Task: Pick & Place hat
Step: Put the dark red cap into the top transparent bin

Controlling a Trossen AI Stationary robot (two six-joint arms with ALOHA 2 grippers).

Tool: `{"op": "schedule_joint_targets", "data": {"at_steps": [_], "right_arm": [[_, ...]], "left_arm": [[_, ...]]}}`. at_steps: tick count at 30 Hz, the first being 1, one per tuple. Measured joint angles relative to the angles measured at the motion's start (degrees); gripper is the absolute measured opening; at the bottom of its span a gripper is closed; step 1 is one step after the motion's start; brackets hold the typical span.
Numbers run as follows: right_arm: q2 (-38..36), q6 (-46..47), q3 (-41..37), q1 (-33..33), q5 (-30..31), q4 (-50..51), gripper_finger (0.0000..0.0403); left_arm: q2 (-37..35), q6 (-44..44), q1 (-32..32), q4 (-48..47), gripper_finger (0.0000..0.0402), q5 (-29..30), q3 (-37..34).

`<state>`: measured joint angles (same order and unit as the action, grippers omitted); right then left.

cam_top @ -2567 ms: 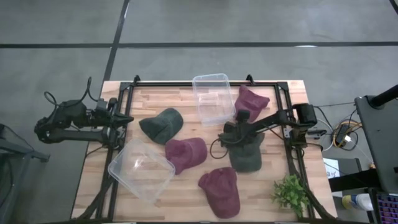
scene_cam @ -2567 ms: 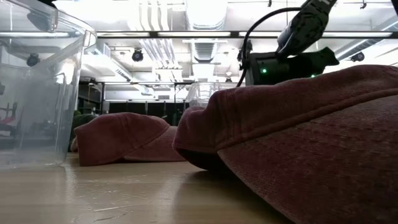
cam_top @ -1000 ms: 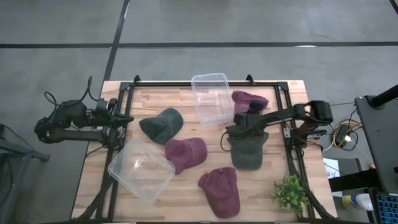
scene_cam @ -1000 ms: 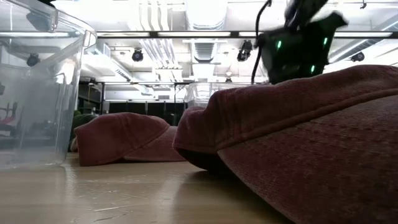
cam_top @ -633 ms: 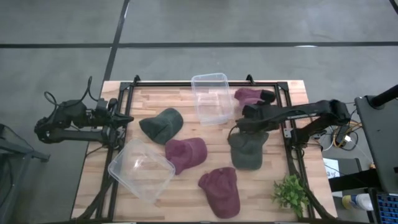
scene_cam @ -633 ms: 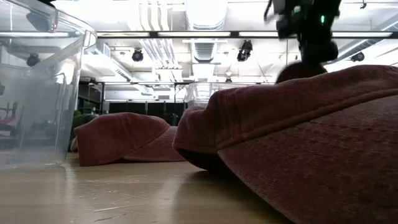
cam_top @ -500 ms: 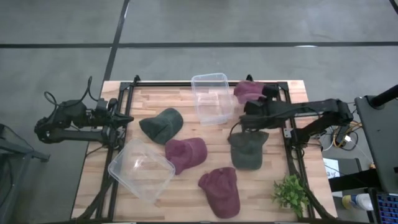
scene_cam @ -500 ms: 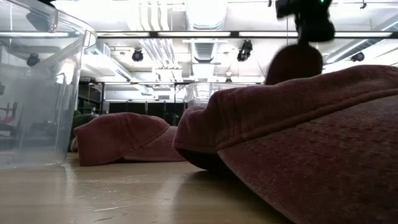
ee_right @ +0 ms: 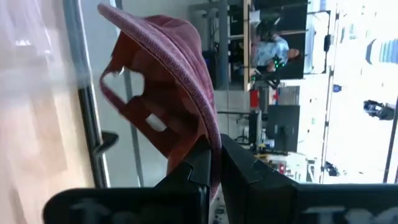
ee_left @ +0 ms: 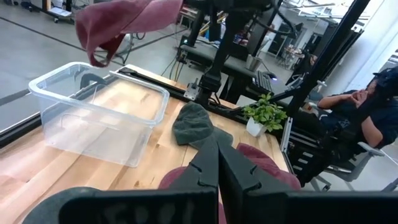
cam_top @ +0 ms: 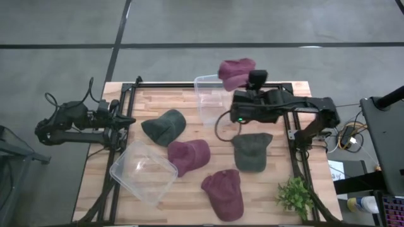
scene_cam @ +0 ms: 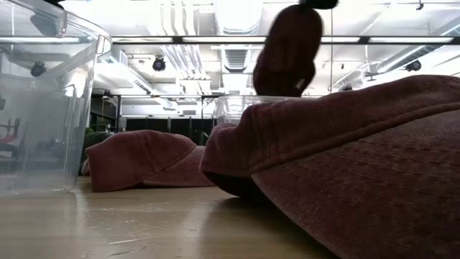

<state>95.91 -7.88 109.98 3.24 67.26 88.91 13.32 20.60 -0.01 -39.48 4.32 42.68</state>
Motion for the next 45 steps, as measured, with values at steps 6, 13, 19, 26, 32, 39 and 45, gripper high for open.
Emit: {"op": "schedule_joint_targets", "data": {"at_steps": [6,13,19,26,32,39,45], "right_arm": [[10.40,0.15,11.41,-0.09,-7.53,0.88,0.0012],[19.92,0.16,21.36,-0.11,-11.97,1.13,0.0012],[22.92,-1.99,24.39,1.01,-14.05,0.77,0.0012],[21.23,0.91,24.47,1.31,-13.84,0.97,0.0012],[19.32,1.60,24.52,1.36,-15.09,1.10,0.0012],[18.92,1.50,24.52,1.36,-18.31,1.10,0.0012],[18.92,3.56,23.59,1.31,-17.81,1.07,0.0012]], "left_arm": [[0.00,0.00,0.00,0.00,0.0000,0.00,0.00],[0.00,-0.02,0.00,-0.02,0.0000,0.01,0.00],[0.00,-1.94,0.00,-0.04,0.0000,0.00,0.00],[-0.01,-2.86,0.00,-0.03,0.0000,0.02,0.00],[0.00,-2.89,-0.01,-0.04,0.0000,0.02,0.00],[-0.02,-2.86,-0.02,-0.04,0.0000,0.00,0.00],[-0.02,-2.84,-0.02,-0.04,0.0000,-0.15,0.00]]}}
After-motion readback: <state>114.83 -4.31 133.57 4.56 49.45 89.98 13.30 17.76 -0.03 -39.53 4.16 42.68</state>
